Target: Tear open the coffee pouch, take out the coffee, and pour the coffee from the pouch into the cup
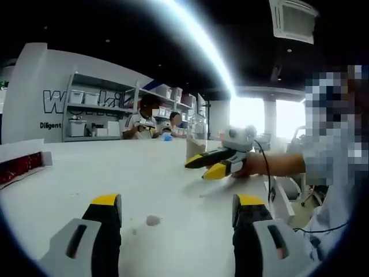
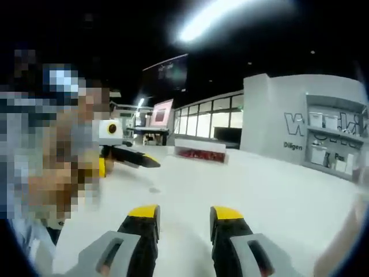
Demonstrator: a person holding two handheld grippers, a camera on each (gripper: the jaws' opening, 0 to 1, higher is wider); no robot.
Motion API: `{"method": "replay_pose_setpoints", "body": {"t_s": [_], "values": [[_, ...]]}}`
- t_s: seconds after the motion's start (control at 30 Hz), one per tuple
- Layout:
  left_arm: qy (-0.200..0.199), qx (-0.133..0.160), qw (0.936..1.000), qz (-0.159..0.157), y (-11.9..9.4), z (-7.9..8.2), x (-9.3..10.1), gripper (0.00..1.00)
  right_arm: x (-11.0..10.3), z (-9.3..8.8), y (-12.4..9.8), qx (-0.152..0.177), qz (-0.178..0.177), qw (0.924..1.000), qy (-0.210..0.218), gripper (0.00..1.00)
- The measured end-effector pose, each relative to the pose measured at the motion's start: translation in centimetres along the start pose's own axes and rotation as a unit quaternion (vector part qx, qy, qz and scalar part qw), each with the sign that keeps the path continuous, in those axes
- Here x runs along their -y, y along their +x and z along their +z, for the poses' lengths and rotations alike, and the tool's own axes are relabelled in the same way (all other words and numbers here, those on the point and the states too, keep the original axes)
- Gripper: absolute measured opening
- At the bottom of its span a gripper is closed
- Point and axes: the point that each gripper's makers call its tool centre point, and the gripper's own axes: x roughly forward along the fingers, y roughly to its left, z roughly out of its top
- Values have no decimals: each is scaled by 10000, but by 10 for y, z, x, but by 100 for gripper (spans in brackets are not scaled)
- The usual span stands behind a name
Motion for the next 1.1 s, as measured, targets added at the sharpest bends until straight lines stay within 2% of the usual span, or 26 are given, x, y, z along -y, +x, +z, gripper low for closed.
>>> {"method": "replay_pose_setpoints", "body": {"t_s": [0.1,0.27,0.5,0.57,0.73,0.87,1.1], "values": [[16,0,10000,51,0,0,-2,80,-1,5,7,89,206,9997,67,36],[56,-37,9998,211,0,-1,-6,80,-6,8,7,183,319,9993,-48,37],[41,-10,9998,177,0,1,-6,80,-8,14,-1,395,212,9989,-143,37],[58,-12,9998,186,0,1,-8,80,-11,18,-4,485,205,9986,-32,38],[105,2,9998,185,-1,2,-7,80,-23,24,-11,627,234,9977,-110,45],[98,-18,9998,196,-1,1,-7,80,-20,29,-19,782,114,9969,30,45],[82,-39,9998,183,-1,0,-7,80,-16,26,-18,719,11,9974,-27,45]]}}
